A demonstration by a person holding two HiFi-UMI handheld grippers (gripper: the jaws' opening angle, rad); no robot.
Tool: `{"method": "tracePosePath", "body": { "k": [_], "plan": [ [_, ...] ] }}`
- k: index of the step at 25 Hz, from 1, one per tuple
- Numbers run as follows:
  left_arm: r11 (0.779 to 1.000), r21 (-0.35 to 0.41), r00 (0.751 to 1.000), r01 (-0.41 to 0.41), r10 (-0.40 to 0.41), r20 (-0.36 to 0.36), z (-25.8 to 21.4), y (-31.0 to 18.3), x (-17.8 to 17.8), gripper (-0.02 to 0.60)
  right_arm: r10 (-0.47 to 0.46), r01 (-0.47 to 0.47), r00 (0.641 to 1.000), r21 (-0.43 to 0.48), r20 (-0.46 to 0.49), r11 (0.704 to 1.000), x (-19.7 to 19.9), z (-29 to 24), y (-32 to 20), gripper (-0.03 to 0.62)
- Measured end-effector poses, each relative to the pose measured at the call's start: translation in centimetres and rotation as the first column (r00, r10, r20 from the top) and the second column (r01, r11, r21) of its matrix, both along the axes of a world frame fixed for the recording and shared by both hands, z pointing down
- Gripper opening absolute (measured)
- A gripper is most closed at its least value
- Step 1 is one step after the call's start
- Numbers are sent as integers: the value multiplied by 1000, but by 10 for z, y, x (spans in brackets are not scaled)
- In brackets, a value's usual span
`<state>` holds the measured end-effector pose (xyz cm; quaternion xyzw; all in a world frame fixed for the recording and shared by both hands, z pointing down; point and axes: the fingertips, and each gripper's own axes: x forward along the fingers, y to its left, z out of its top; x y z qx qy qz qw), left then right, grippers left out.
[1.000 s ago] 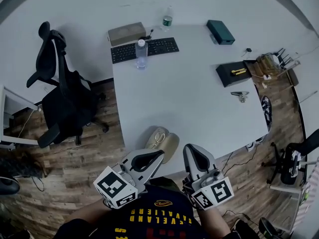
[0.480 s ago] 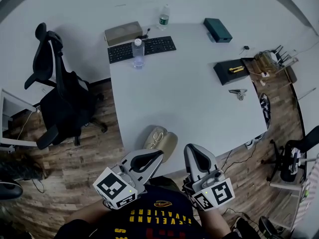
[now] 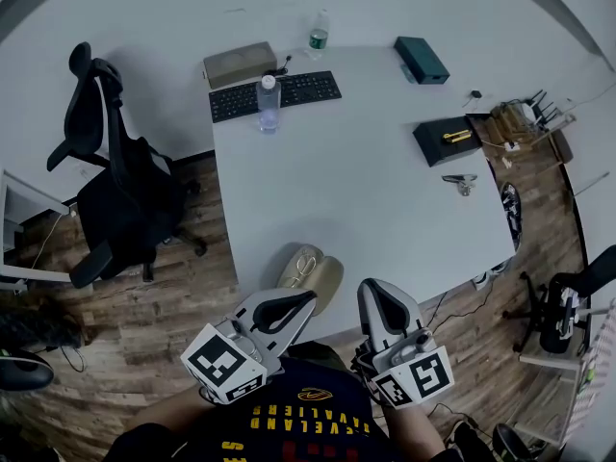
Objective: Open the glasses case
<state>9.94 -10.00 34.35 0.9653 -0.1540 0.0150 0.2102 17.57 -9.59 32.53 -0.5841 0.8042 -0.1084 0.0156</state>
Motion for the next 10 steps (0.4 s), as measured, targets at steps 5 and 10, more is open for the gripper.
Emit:
{"method": "tracePosePath", "body": {
  "k": [5,10],
  "plan": [
    [1000,-1,1000,0,0,2,1,-1,-1,14,0,0,1000,-5,2,1000,-1,1,-1,17],
    [1000,-4,1000,-4,4,4,4,-2,-1,14,6,-6,1000,-12,2,1000,1,4,0,17]
  ]
}}
